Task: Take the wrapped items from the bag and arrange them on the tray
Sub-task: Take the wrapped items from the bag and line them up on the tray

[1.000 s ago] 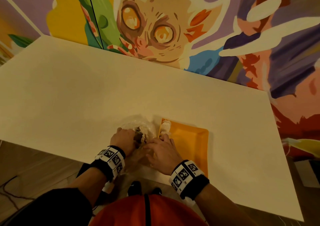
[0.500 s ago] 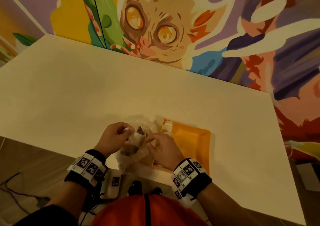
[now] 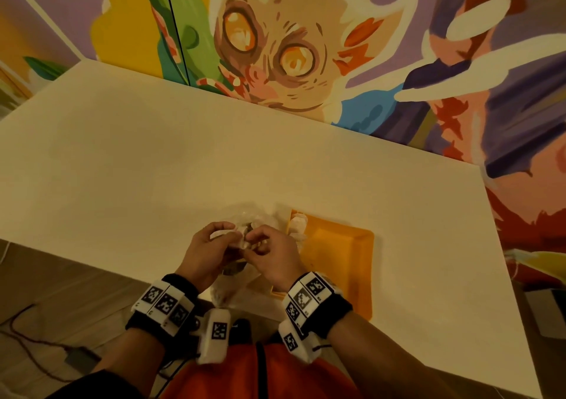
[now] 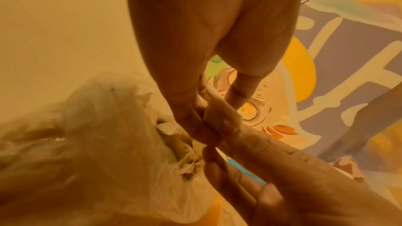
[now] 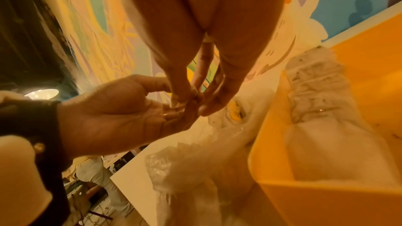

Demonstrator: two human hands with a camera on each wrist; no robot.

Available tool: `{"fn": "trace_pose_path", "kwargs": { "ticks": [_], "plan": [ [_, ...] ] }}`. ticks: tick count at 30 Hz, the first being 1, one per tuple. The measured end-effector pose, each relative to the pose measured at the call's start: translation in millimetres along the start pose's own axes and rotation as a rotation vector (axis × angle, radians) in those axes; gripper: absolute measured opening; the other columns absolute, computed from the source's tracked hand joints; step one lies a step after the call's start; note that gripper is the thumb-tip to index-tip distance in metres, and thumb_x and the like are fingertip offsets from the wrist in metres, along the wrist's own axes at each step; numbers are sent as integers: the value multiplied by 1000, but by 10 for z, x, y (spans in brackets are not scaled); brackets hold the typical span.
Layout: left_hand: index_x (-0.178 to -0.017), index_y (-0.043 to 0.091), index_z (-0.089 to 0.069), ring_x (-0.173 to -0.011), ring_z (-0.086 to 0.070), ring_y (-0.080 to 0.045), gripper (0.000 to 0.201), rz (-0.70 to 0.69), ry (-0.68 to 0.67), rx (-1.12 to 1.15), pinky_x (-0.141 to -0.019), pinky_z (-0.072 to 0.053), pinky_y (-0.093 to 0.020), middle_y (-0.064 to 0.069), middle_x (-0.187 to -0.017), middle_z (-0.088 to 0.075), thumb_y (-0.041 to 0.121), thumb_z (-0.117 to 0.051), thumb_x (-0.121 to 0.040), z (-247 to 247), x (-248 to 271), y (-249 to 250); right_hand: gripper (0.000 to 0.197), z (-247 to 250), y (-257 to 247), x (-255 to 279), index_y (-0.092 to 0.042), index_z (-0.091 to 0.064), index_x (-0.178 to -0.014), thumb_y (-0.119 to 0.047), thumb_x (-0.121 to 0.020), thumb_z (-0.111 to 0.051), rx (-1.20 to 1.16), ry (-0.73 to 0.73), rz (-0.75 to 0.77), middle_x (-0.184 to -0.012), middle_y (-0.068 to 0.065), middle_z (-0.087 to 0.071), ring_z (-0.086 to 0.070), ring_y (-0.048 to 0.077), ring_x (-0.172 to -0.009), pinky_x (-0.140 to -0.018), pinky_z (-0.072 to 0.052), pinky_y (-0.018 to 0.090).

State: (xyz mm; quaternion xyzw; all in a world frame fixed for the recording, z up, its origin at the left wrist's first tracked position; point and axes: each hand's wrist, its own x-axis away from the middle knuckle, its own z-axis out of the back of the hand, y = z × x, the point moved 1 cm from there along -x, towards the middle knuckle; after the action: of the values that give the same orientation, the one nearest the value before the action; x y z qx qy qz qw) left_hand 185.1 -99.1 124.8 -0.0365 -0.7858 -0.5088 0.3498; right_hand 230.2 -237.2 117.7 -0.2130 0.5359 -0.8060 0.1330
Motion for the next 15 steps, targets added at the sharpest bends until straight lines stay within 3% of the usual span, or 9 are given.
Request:
{"fn": "trace_pose_path", "kwargs": {
  "ticks": [3, 6, 12, 15],
  "plan": [
    [-112, 10, -61, -75, -67, -33, 23, 25, -50, 33, -72, -58, -39, -18, -83, -70, 1, -57, -91, -5, 20, 2, 16, 12, 20, -1, -16, -72, -100, -15, -84, -73, 48, 29, 16, -95, -8, -67, -62, 3, -79, -65, -49, 10],
    [-109, 10, -66, -79, -65, -31, 19, 31, -84, 27, -69, -53, -38, -13, -85, -69, 7, -57, -92, -16, 49, 34, 13, 29, -23, 24, -20, -71, -98, -19, -85, -72, 56, 2, 53, -90, -12, -66, -59, -2, -73, -64, -48, 9],
    [-88, 2, -60, -69, -59, -26, 8, 55, -102, 88, -59, -52, -32, -16, -84, -60, 7, -56, -93, 40, 0, 45, 5, 92, -50, 33, -20, -68, -91, -19, -86, -70, -127, 16, 6, -86, -3, -69, -66, 11, -81, -72, -57, 24],
    [-90, 5, -59, -68, -55, -28, 7, 74, -82, 151, -57, -54, -31, -19, -92, -61, 7, -54, -95, 47, -18, 54, 4, 133, -32, 30, -19, -68, -92, -20, -88, -68, -163, 24, -39, -84, 1, -69, -68, 19, -76, -71, -60, 37]
  ]
}}
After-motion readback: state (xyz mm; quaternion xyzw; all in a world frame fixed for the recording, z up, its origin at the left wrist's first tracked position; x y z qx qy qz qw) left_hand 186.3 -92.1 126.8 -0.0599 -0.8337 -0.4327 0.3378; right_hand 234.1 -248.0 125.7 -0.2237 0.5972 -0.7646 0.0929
